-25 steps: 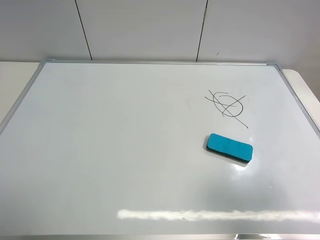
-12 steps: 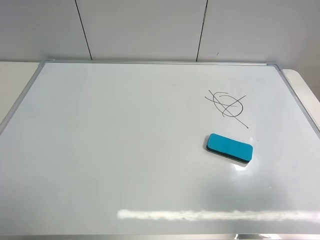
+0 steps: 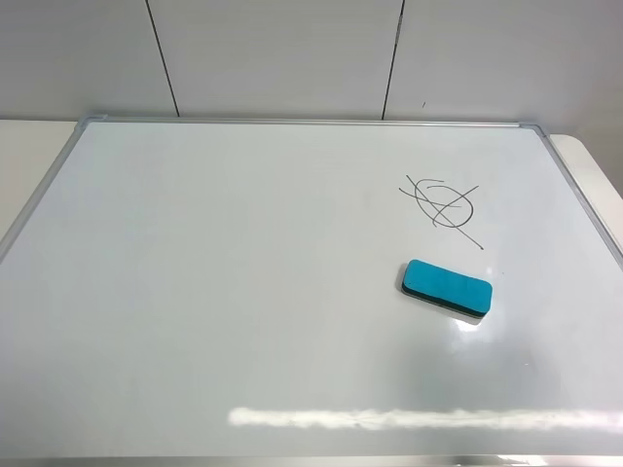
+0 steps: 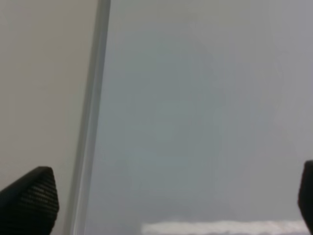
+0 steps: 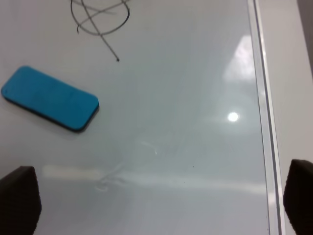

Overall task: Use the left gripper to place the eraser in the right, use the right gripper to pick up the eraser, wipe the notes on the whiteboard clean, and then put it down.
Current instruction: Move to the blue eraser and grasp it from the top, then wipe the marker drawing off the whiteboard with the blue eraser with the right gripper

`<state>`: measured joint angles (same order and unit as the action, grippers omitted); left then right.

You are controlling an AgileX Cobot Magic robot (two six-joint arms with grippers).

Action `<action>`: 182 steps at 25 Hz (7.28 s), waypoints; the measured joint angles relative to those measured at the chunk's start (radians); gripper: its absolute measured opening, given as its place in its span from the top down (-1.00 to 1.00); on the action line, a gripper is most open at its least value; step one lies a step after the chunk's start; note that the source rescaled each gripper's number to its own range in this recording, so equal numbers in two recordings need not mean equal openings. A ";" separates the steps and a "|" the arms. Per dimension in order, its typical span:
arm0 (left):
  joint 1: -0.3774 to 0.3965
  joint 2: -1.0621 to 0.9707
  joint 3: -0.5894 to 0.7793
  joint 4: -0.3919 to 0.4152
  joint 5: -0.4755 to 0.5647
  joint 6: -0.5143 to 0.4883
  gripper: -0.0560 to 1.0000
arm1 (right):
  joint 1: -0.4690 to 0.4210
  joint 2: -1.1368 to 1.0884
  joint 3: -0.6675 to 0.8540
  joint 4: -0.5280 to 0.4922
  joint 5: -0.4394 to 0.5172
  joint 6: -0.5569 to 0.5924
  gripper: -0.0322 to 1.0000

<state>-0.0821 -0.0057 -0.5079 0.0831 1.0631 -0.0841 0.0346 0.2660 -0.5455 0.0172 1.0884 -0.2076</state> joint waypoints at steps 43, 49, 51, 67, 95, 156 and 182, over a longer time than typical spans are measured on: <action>0.000 0.000 0.000 0.001 0.000 0.000 -1.00 | 0.202 1.289 -0.327 0.312 -0.388 -0.914 -1.00; 0.000 0.000 0.000 0.002 0.000 0.000 -1.00 | 0.229 1.355 -0.328 0.312 -0.381 -0.952 -1.00; 0.000 0.000 0.000 0.002 0.000 0.000 -1.00 | 0.230 1.364 -0.328 0.312 -0.381 -0.966 -1.00; 0.000 0.000 0.000 0.002 0.000 0.000 -1.00 | 0.280 1.367 -0.328 0.220 -0.387 -0.909 -1.00; 0.000 0.000 0.000 0.002 0.000 0.000 -1.00 | 0.346 1.462 -0.327 0.137 -0.481 -0.771 -1.00; 0.000 0.000 0.000 0.002 -0.001 0.000 -1.00 | 0.358 1.541 -0.327 0.181 -0.492 -0.767 0.86; 0.000 0.000 0.000 0.002 0.000 0.000 -1.00 | 0.358 1.629 -0.661 0.050 -0.371 0.164 0.86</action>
<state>-0.0821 -0.0057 -0.5079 0.0855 1.0628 -0.0841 0.3926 1.8946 -1.2063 0.0670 0.7170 -0.0434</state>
